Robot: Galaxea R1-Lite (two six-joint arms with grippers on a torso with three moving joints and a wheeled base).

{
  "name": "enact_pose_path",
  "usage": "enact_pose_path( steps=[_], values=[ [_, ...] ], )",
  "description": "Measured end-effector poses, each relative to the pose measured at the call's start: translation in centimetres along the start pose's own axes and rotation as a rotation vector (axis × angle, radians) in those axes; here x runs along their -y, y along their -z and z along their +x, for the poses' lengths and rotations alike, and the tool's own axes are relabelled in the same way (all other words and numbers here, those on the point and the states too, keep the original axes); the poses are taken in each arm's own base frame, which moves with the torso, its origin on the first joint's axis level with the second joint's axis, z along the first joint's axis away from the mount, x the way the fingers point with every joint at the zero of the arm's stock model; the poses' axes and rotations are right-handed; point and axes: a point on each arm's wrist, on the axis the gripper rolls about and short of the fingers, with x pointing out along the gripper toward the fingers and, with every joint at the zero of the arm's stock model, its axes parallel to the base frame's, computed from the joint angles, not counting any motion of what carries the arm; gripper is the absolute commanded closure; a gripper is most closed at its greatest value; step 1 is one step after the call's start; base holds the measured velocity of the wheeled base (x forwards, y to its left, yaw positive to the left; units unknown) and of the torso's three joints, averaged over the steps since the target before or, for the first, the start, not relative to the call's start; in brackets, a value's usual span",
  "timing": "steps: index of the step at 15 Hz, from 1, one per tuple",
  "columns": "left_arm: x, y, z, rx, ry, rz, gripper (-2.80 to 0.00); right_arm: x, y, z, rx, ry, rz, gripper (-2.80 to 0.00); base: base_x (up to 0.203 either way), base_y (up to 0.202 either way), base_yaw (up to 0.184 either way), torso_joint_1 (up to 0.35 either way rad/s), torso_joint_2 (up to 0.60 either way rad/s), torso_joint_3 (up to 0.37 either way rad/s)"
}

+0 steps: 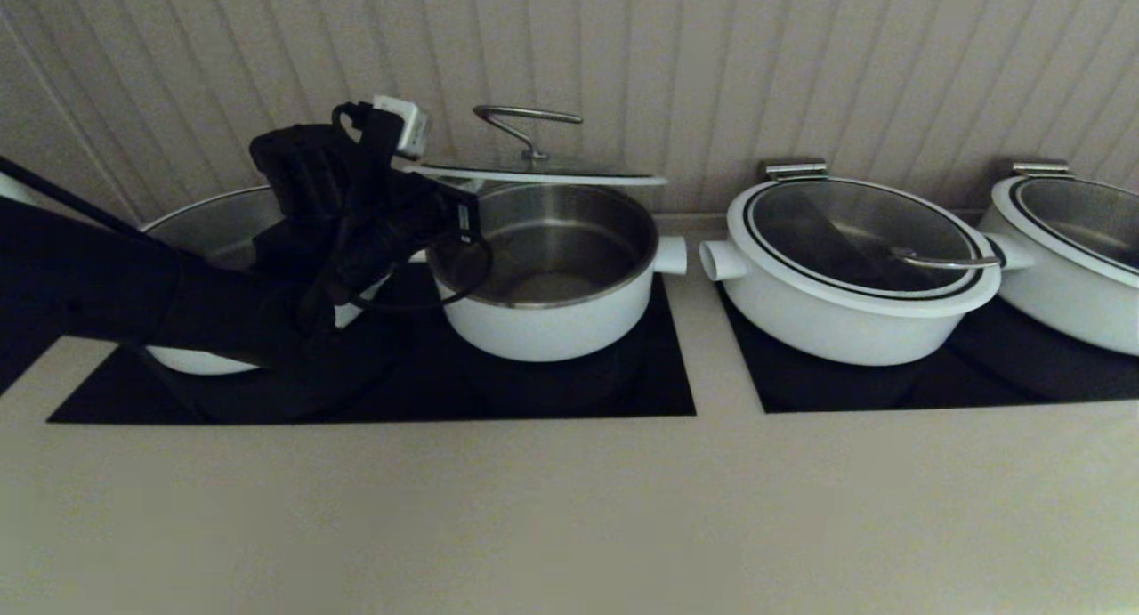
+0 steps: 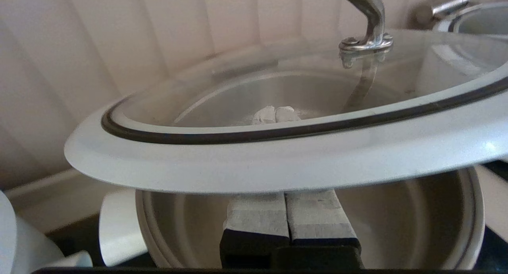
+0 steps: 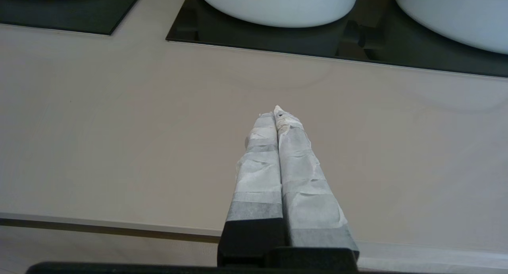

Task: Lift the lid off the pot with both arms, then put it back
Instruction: Open the pot lid completely

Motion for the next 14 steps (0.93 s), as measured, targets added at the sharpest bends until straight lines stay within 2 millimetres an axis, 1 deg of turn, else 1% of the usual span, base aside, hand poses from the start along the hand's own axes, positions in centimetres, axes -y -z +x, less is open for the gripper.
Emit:
enact_pose_path(
  steps=[2,14],
  values=[
    [-0.1,-0.6,0.2,0.027,-0.001,0.001,0.0,0.0,0.0,0.0,0.0,0.0,0.0,0.0,0.0,0.0,0.0,0.0,0.0,0.0],
    [-0.1,-1.8,-0.2,0.052,-0.005,0.007,0.0,0.0,0.0,0.0,0.0,0.0,0.0,0.0,0.0,0.0,0.0,0.0,0.0,0.0]
  ],
)
